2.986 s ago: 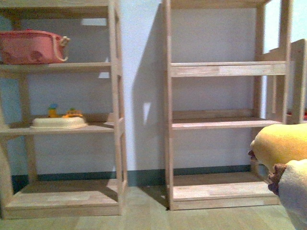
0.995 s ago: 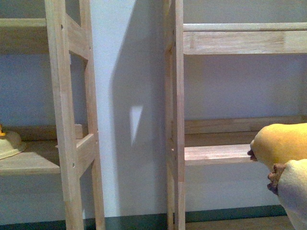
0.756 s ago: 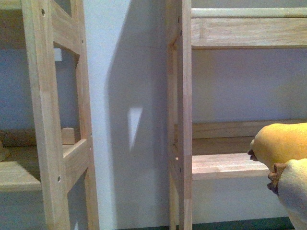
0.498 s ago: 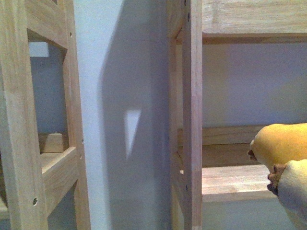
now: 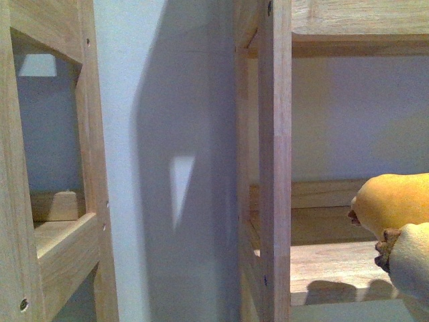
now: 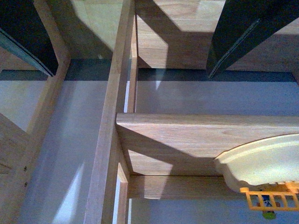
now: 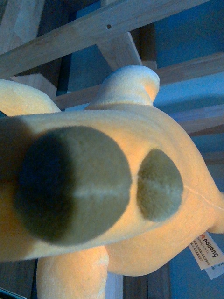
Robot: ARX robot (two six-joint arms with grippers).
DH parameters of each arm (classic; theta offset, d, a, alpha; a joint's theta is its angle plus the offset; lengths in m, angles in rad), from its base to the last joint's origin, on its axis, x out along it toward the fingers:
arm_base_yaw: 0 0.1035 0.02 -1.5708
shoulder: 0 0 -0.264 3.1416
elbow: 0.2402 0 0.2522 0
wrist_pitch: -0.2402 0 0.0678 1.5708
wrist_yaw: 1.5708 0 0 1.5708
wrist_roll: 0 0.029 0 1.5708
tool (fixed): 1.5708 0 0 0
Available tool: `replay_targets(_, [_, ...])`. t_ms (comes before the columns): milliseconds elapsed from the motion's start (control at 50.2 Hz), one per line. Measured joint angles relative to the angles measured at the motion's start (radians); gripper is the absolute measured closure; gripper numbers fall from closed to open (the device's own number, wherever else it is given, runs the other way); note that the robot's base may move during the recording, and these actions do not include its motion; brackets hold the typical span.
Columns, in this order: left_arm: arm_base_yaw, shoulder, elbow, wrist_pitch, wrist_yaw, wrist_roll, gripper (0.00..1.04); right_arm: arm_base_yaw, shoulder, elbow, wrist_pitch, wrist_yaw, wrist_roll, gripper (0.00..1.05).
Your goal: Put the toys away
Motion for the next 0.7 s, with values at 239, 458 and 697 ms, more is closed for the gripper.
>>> replay_targets(239, [0.000,0.000,0.000,0.000,0.000,0.000,0.06,0.007,0.145,0.144,-0.135,0.125,-0.053,0.97])
replay_targets(458, [0.000,0.000,0.000,0.000,0.000,0.000,0.06,0.050,0.256,0.367,-0.086,0.135,-0.091,0.97])
replay_targets(697, [0.000,0.000,0.000,0.000,0.000,0.000,0.06,0.067,0.381,0.564,-0.071,0.131,-0.144,0.97])
